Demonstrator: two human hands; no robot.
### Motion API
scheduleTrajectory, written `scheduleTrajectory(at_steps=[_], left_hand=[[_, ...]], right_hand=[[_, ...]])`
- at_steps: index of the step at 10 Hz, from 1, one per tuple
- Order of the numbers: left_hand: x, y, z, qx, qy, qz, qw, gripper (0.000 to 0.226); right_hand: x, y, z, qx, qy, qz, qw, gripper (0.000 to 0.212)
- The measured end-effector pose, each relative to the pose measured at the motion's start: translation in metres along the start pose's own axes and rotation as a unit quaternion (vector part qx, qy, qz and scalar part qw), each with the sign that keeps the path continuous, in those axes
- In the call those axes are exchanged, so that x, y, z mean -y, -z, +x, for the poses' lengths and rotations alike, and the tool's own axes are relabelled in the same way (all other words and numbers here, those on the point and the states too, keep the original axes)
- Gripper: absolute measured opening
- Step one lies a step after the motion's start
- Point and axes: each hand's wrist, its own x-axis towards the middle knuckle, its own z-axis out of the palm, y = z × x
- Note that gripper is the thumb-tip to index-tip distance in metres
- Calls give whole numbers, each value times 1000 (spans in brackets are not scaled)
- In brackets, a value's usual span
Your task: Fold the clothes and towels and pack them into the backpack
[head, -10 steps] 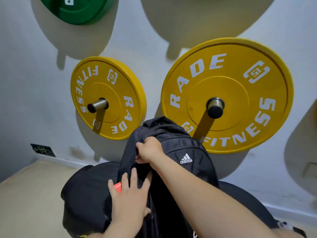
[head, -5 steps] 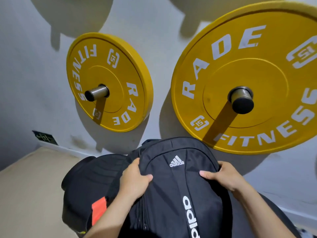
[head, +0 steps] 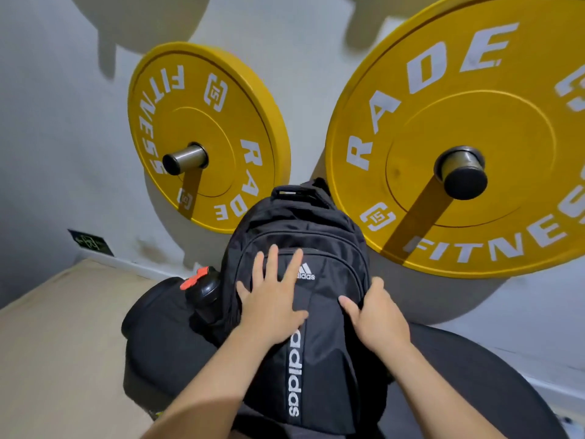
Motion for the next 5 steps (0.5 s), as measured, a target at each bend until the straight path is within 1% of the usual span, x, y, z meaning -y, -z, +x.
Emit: scheduleTrajectory(at_steps=[1,2,3,4,5], left_hand=[[2,-9,15,140,22,14,990,106],[1,-18,26,211,27,35,976,93],[-4,-27,20,242,31,43,969,81],[-2,-25,10,197,32,26,980,77],[3,-14,-9,90,28,-17,995,66]], right_hand=[[-2,-3,8,3,-13,-49,999,83],[1,-4,3,-17,21,-104,994,84],[-2,-11,-14,-12,67,-179,982,73],[-11,-8,-27,13,82,-163,983,71],[-13,14,-31,18,111,-152,982,73]])
